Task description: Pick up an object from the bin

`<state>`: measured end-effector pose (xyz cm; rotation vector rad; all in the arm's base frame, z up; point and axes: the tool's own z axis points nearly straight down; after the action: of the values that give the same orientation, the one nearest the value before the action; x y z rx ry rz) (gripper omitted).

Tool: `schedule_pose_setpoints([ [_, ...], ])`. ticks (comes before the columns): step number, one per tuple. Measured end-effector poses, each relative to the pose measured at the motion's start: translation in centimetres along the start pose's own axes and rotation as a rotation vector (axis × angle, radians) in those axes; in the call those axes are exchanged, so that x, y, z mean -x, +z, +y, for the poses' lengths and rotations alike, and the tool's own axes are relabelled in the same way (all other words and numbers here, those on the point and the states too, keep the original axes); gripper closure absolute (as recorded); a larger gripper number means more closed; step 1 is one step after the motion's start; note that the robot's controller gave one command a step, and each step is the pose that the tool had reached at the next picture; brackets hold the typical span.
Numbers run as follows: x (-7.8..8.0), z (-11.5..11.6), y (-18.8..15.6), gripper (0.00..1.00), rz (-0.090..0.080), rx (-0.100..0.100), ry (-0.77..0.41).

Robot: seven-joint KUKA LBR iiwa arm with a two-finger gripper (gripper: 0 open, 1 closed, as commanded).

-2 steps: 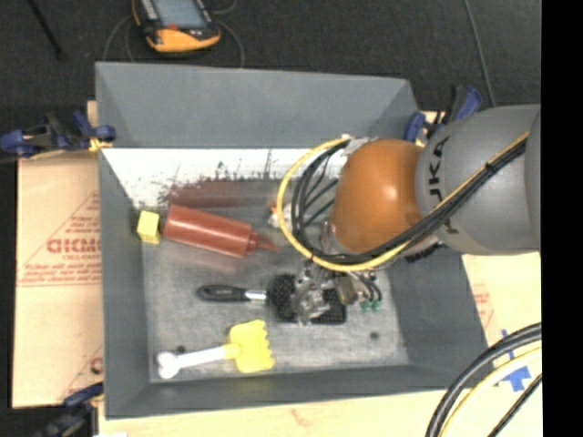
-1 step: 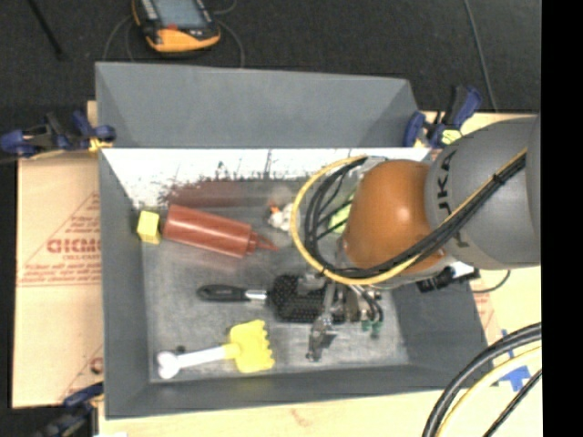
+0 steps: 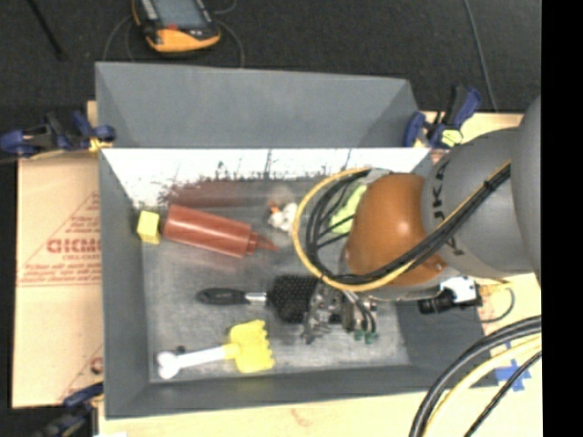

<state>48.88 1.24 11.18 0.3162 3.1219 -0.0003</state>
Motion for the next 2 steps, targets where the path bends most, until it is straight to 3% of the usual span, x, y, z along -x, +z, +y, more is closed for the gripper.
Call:
schedule_pose_setpoints([
  [1, 0.0, 0.0, 0.0, 1.0, 0.0, 0.0, 0.0],
  [2, 0.4, 0.4, -20.7, 1.0, 0.003, 0.0, 0.025],
])
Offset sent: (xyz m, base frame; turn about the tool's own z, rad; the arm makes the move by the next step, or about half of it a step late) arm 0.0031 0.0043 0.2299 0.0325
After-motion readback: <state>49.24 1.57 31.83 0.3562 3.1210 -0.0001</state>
